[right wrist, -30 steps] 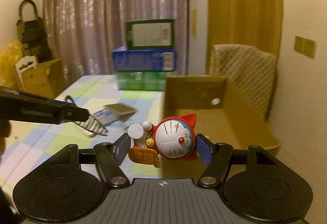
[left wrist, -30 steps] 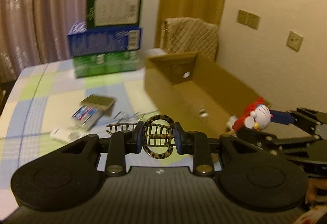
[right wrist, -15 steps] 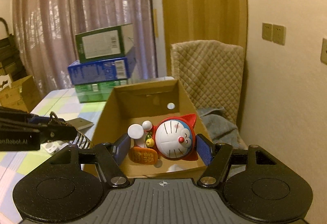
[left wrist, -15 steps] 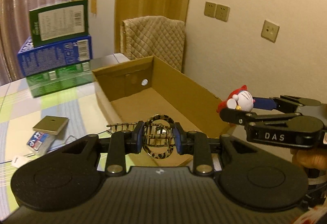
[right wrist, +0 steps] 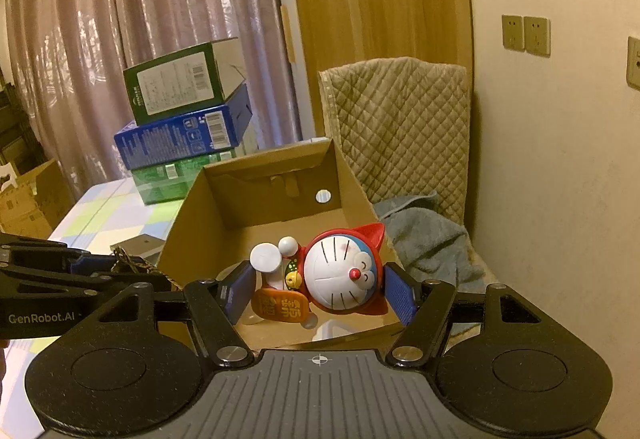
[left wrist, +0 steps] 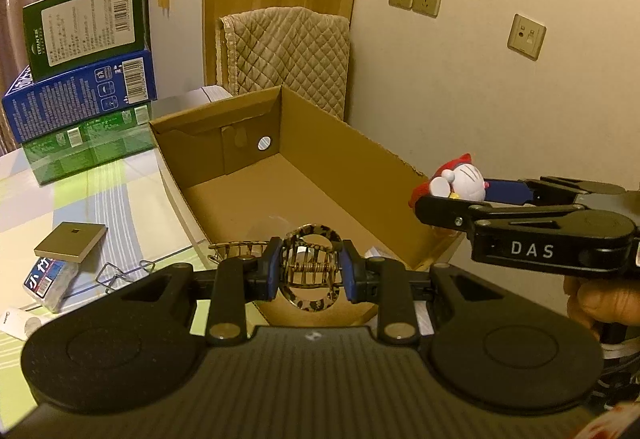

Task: Organize rigid objects
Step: 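Carry both keychains with both tools over the cardboard box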

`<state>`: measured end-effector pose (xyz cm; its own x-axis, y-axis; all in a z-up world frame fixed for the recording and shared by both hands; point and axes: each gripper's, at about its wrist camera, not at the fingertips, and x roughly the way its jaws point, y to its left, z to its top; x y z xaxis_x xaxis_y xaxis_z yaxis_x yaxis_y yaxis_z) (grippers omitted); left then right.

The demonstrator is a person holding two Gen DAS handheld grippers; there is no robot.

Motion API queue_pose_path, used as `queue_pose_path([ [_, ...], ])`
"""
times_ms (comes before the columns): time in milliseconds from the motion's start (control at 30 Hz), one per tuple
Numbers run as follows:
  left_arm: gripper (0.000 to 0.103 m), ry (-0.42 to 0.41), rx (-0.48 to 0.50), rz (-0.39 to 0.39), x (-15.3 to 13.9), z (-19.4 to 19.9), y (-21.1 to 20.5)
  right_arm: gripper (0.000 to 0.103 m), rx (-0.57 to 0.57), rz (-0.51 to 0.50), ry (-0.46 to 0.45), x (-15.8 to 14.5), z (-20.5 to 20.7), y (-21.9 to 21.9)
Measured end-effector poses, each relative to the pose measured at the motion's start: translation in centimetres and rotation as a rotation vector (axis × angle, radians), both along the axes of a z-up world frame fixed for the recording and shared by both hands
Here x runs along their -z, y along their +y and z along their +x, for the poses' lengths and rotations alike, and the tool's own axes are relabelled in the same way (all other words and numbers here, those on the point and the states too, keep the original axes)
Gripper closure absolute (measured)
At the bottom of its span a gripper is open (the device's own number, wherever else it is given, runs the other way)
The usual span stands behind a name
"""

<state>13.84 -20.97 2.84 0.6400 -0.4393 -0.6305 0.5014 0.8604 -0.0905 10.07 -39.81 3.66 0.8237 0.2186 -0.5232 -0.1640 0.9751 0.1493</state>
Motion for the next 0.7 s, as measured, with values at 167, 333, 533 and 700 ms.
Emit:
queue_pose_path([
  [167, 0.078, 0.011, 0.003, 0.005, 0.6, 0.5, -0.3, 0.037, 0.006, 0.013, 0.008, 0.2, 0.4, -0.3],
  [333, 0.078, 0.020, 0.003, 0.001, 0.9, 0.9, -0.4, 0.037, 0.014, 0.022, 0.015, 0.4, 0.8, -0.4],
  [533, 0.078, 0.027, 0.006, 0.003, 1.1, 1.2, -0.7, 0.037, 0.012, 0.025, 0.021, 0.5, 1.0, -0.3],
  [700, 0.078, 0.027, 0.009, 0.005, 1.4, 1.3, -0.9, 0.037, 0.015, 0.026, 0.024, 0.7, 1.1, -0.2],
])
